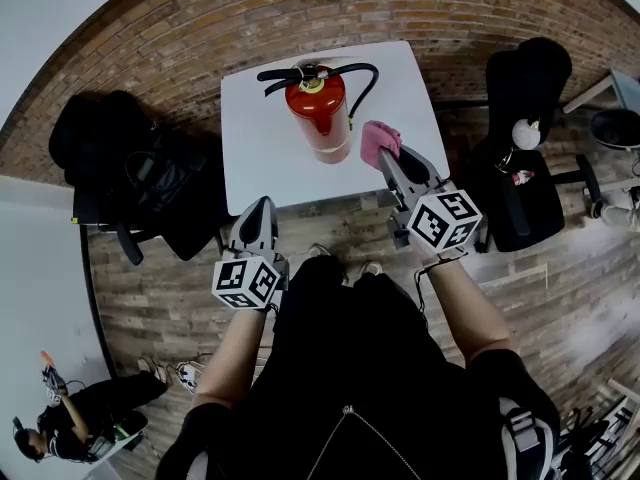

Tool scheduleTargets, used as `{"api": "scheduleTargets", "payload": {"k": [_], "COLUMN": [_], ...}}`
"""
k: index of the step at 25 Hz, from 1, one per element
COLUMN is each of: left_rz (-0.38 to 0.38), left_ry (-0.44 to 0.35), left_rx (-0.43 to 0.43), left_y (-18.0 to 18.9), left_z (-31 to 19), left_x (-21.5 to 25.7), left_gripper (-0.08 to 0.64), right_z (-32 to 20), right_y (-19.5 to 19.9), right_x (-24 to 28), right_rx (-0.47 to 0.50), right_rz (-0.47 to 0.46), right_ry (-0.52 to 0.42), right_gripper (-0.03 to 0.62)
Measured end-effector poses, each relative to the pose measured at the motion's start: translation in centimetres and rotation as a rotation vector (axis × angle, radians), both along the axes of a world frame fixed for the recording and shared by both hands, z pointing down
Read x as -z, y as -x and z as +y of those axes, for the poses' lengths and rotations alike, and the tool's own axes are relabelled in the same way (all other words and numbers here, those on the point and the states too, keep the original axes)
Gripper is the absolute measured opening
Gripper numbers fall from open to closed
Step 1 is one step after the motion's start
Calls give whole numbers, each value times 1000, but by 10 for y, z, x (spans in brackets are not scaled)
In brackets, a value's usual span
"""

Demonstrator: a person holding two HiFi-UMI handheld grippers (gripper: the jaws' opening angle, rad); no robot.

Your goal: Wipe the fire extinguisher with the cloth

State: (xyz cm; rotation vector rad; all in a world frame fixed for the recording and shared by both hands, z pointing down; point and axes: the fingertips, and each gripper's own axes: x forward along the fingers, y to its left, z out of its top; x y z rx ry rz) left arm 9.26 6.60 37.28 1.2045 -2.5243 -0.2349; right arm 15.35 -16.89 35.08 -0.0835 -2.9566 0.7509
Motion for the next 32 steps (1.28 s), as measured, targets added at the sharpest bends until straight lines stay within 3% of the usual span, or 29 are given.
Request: {"api": "scheduleTargets", "payload": {"k": [10, 15, 22, 32], "left_rz": [-2, 18, 32, 1], "left_ry": [1, 6, 21, 49], "left_rx": [-176, -215, -152, -24], "left_y": [79, 103, 120, 97], "left_z": [-19, -29, -40, -56], "left_x": [2, -3, -9, -10], "left_gripper": [28, 28, 28, 28], "right_z": [-19, -28, -39, -48], "right_y": [79, 106, 127, 135], "right_x": [5, -11, -38, -79], "right_rx": [-142, -164, -110, 35], "right_rz": [52, 116, 176, 200], "right_ry": [-54, -61, -15, 75], "right_gripper": [87, 87, 87, 87]}}
